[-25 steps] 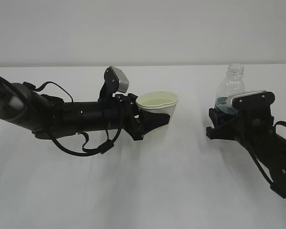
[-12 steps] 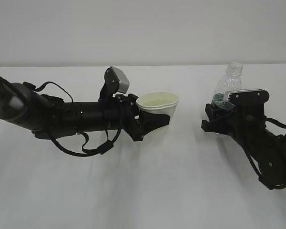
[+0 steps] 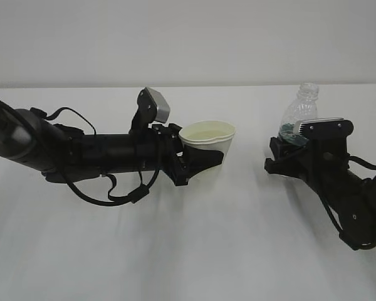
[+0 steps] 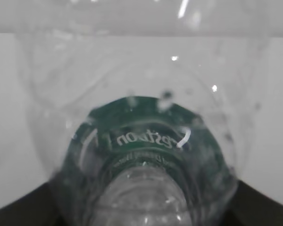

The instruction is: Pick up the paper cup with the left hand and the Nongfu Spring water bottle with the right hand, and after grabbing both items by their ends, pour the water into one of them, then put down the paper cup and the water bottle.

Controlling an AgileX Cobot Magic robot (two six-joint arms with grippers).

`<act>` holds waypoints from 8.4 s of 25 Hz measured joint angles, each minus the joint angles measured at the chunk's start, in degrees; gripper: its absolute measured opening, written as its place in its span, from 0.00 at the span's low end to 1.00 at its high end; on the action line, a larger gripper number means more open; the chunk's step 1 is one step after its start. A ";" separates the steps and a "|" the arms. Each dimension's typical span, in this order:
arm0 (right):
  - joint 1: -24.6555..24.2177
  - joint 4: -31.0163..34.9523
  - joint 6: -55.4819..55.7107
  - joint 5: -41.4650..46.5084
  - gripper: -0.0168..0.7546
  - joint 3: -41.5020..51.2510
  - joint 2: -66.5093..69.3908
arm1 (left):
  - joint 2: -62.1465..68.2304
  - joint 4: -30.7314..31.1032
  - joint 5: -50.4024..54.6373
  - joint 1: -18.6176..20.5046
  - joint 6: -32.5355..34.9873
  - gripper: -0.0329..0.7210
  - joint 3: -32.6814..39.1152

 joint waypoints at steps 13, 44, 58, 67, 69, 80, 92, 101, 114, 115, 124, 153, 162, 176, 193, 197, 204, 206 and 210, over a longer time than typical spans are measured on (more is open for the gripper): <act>0.00 0.00 0.10 0.00 0.70 0.00 0.09 | 0.00 0.35 0.00 0.00 0.00 0.61 0.00; 0.00 -0.56 -4.67 -0.60 0.76 29.47 -32.11 | 0.00 -2.13 0.36 5.33 1.03 0.61 0.00; 0.00 -0.64 -3.96 -0.70 0.76 35.15 -38.75 | 0.00 -2.13 0.36 12.07 1.03 0.59 0.11; 0.00 -0.64 -3.92 -0.70 0.76 36.14 -38.75 | -1.58 -3.27 0.25 18.36 1.12 0.59 2.74; 0.00 -0.64 -3.92 -0.70 0.76 36.14 -38.75 | -1.67 -4.66 -0.09 19.18 1.77 0.59 3.59; 0.00 -0.54 -3.92 -0.70 0.76 36.14 -38.75 | -1.67 -20.49 -5.78 19.69 14.80 0.58 12.15; 0.00 -0.54 -3.92 -0.70 0.77 36.14 -38.75 | -2.09 -32.42 -5.92 19.69 22.47 0.58 20.21; 0.00 -0.54 -3.92 -0.70 0.77 36.14 -38.75 | -2.09 -35.59 -5.92 19.70 24.71 0.58 21.55; 0.00 -0.64 -3.92 -0.70 0.77 36.14 -38.75 | -1.98 -40.74 -5.97 19.70 24.83 0.58 21.55; 0.00 -0.64 -3.92 -0.70 0.77 36.14 -38.75 | -1.87 -40.83 -5.97 19.70 24.83 0.58 21.55; 0.00 -0.64 -3.92 -0.70 0.77 36.14 -38.75 | -1.78 -40.96 -6.13 19.70 24.84 0.58 21.55; 0.00 -0.96 -3.83 -0.70 0.77 36.14 -38.75 | -1.78 -39.53 -6.76 19.70 24.94 0.78 21.55; 0.00 -0.96 -3.83 -0.70 0.77 36.14 -38.75 | -1.78 -39.28 -7.32 19.70 24.94 0.90 23.00; 0.00 -0.96 -3.67 -0.70 0.77 36.14 -38.75 | -4.68 -40.61 -7.40 19.70 23.84 0.90 28.12; 0.00 -0.96 0.43 -0.49 0.77 36.14 -38.92 | -21.00 -43.51 -7.44 19.70 21.69 0.85 42.58; 0.00 -0.96 0.93 -0.28 0.77 36.52 -40.97 | -25.20 -43.60 -7.44 19.70 20.47 0.84 45.73; 0.00 -1.07 1.26 6.50 0.77 37.31 -52.22 | -35.19 -43.73 -7.44 19.70 19.89 0.83 50.71; 0.00 -1.07 1.39 9.80 0.77 37.44 -56.69 | -38.62 -43.73 -7.44 19.70 19.46 0.83 51.37; 0.00 -1.07 1.38 18.30 0.77 37.44 -65.65 | -46.43 -43.73 -5.34 19.70 18.42 0.83 51.40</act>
